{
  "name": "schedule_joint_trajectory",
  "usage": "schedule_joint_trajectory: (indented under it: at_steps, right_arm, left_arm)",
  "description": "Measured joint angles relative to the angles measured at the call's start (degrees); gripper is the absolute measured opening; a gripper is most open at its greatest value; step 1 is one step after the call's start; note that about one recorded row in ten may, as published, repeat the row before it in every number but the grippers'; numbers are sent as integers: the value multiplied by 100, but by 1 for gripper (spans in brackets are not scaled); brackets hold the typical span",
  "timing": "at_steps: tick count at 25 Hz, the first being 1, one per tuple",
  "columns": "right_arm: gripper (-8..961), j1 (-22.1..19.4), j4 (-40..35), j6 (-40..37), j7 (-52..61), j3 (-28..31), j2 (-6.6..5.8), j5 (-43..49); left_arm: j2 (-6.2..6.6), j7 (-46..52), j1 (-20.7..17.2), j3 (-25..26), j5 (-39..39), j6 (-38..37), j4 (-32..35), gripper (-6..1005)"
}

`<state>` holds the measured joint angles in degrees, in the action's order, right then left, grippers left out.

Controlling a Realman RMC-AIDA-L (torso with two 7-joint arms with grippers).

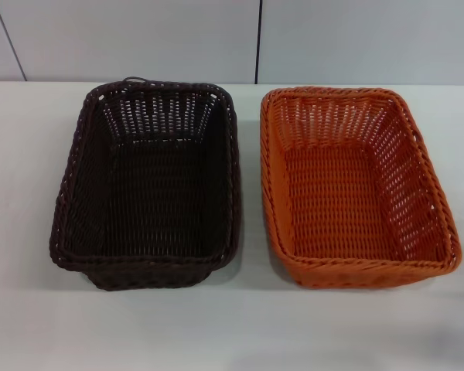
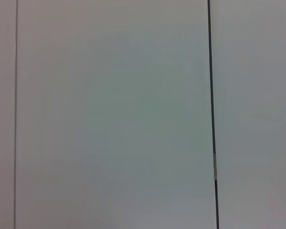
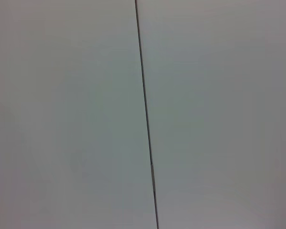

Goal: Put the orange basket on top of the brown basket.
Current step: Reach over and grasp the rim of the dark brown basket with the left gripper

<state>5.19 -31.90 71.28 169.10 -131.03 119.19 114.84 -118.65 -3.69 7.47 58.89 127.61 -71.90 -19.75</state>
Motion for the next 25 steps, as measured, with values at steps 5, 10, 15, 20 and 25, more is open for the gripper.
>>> schedule_joint_trajectory:
  at_steps: [5, 10, 15, 20, 25]
  right_arm:
    - [823, 0, 0, 0, 0, 0, 8, 9]
    - [823, 0, 0, -4, 0, 0, 8, 12]
    - [823, 0, -9, -6, 3, 0, 2, 11]
    - [822, 5, -18, -5, 5, 0, -2, -5]
    - [822, 6, -16, -2, 7, 23, -1, -9]
  left_arm:
    - [0, 0, 0, -4, 0, 0, 7, 809]
    - [2, 0, 9, -6, 3, 19, 21, 808]
    - [130, 67, 34, -27, 39, 484, -356, 806]
    - [659, 53, -33, 39, 131, 1595, -1580, 803]
    - [1196, 51, -401, 327, 542, 2869, -3234, 801]
